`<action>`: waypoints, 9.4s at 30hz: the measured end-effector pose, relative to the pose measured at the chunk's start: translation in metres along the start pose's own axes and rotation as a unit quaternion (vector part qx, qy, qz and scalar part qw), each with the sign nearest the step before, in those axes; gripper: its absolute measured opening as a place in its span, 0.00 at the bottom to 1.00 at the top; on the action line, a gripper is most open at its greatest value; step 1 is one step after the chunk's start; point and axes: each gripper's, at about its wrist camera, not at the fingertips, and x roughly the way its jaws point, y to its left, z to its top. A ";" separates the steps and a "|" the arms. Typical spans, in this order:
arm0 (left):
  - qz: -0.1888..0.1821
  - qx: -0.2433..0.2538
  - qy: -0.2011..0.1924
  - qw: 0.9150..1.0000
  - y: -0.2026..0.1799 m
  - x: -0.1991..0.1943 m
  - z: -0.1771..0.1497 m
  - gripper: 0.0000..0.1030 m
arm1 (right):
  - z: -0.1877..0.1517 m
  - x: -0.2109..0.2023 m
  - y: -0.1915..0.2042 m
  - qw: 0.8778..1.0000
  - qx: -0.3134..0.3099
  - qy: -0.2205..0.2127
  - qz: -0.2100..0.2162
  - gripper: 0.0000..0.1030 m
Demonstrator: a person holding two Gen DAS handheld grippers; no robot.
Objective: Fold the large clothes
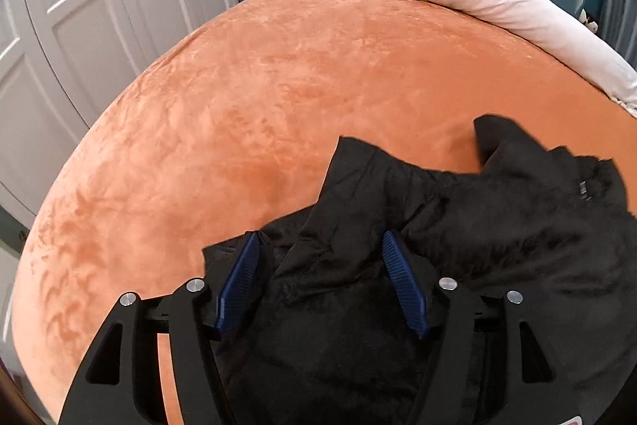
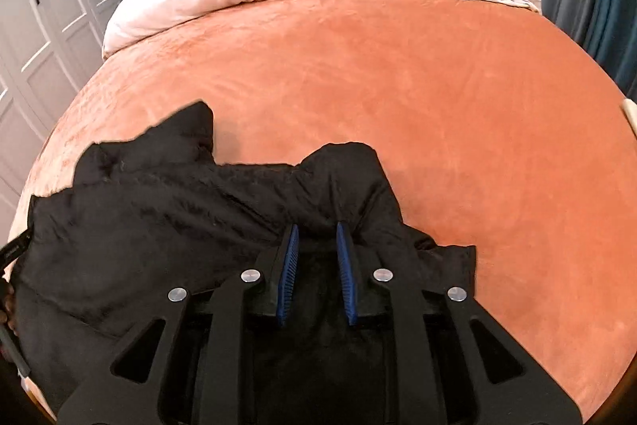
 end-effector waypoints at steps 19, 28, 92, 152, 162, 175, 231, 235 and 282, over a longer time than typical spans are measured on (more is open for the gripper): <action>0.015 0.012 0.005 1.000 -0.003 0.004 -0.008 0.67 | -0.006 -0.004 0.034 0.998 -0.023 -0.003 -0.059 0.21; -0.054 0.102 0.021 0.993 -0.080 -0.048 -0.002 0.68 | -0.009 -0.029 0.180 0.983 -0.165 0.050 0.062 0.23; -0.263 -0.161 0.110 0.945 0.076 -0.066 -0.077 0.27 | -0.057 0.004 0.200 0.972 -0.142 0.177 0.066 0.21; -0.255 0.106 -0.003 0.961 -0.101 -0.243 -0.022 0.14 | -0.085 -0.088 0.018 0.962 0.052 0.090 0.254 0.21; -0.255 0.142 0.006 0.957 -0.136 -0.252 -0.032 0.14 | -0.212 -0.097 0.053 0.933 0.048 0.160 0.320 0.19; -0.231 0.356 0.037 0.905 -0.327 -0.211 -0.119 0.19 | -0.270 -0.155 -0.055 0.939 0.168 0.123 0.273 0.20; -0.226 0.293 0.024 0.929 -0.254 -0.195 -0.140 0.47 | -0.058 -0.056 -0.166 0.982 0.119 0.107 0.101 0.08; -0.239 0.272 0.037 0.932 -0.240 -0.200 -0.130 0.47 | -0.047 -0.140 -0.168 0.989 0.116 0.033 0.091 0.10; -0.214 0.231 -0.039 0.949 -0.266 -0.190 -0.011 0.56 | -0.108 -0.208 -0.174 0.991 0.087 -0.013 0.101 0.06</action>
